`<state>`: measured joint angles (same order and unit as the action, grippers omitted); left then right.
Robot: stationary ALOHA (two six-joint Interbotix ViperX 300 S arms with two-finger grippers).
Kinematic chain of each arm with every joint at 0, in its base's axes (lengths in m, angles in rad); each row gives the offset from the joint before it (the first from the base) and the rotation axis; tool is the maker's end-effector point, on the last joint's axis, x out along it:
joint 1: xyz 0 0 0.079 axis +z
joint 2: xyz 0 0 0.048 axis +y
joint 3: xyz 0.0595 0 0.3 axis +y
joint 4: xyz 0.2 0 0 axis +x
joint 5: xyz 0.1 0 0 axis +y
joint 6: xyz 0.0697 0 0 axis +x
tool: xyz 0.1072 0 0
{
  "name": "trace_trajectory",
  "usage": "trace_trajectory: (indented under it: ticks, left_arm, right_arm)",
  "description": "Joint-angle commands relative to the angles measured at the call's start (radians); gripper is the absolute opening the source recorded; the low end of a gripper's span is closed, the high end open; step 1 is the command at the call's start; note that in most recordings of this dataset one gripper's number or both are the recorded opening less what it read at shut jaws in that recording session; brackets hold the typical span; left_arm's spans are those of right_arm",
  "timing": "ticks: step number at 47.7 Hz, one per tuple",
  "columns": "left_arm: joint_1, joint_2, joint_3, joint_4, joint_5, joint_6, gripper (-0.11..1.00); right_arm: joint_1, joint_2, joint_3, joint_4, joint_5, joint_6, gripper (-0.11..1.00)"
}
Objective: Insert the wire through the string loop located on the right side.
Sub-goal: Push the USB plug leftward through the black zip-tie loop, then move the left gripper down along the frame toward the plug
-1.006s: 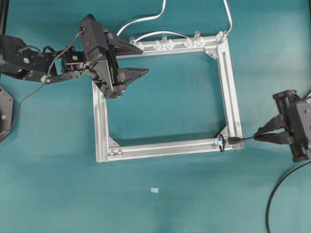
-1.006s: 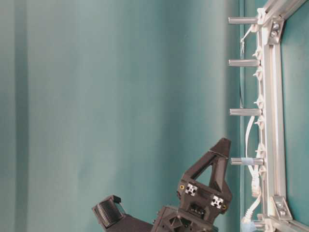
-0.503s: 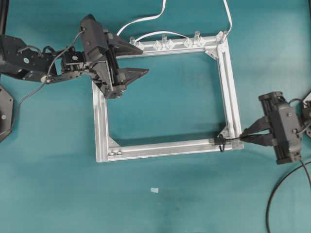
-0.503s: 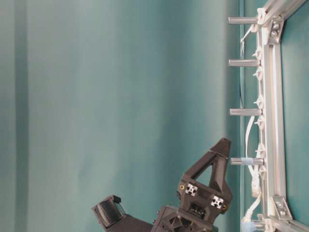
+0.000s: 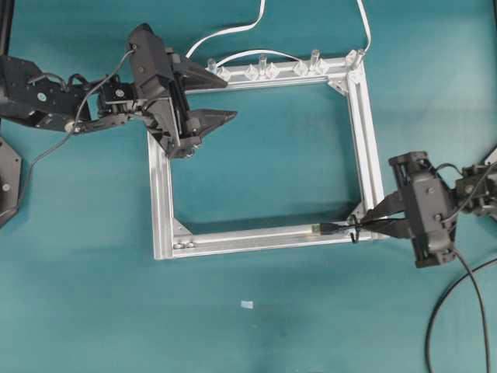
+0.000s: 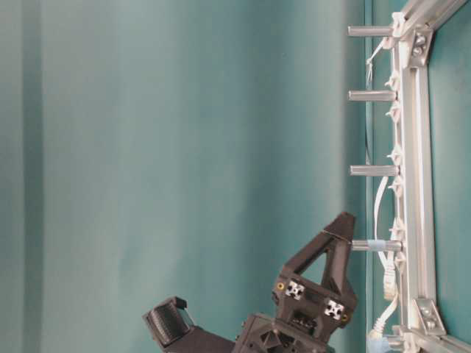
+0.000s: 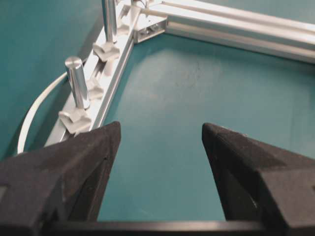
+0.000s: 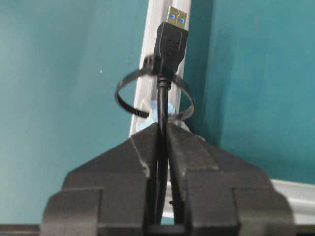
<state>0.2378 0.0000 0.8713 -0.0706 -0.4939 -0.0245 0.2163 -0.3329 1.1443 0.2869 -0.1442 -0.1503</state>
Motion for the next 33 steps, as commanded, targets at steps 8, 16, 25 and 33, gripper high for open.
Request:
trace_trajectory:
  ticks: [8, 16, 25, 33]
  left_arm:
    - [-0.005, -0.023, -0.008, 0.003, 0.029, -0.008, 0.72]
    - [-0.017, -0.025, -0.011, 0.003, 0.046, -0.009, 0.72]
    - [-0.072, -0.028, -0.020, 0.003, 0.051, -0.011, 0.72]
    - [-0.132, -0.028, -0.029, 0.003, 0.067, -0.025, 0.72]
  right_arm:
    - [-0.003, 0.011, -0.026, -0.003, -0.009, -0.002, 0.07]
    - [-0.003, 0.011, -0.025, -0.003, -0.009, 0.000, 0.07]
    - [-0.003, 0.009, -0.025, -0.003, -0.009, 0.000, 0.07]
    - [-0.003, 0.011, -0.025, -0.003, -0.012, 0.000, 0.07]
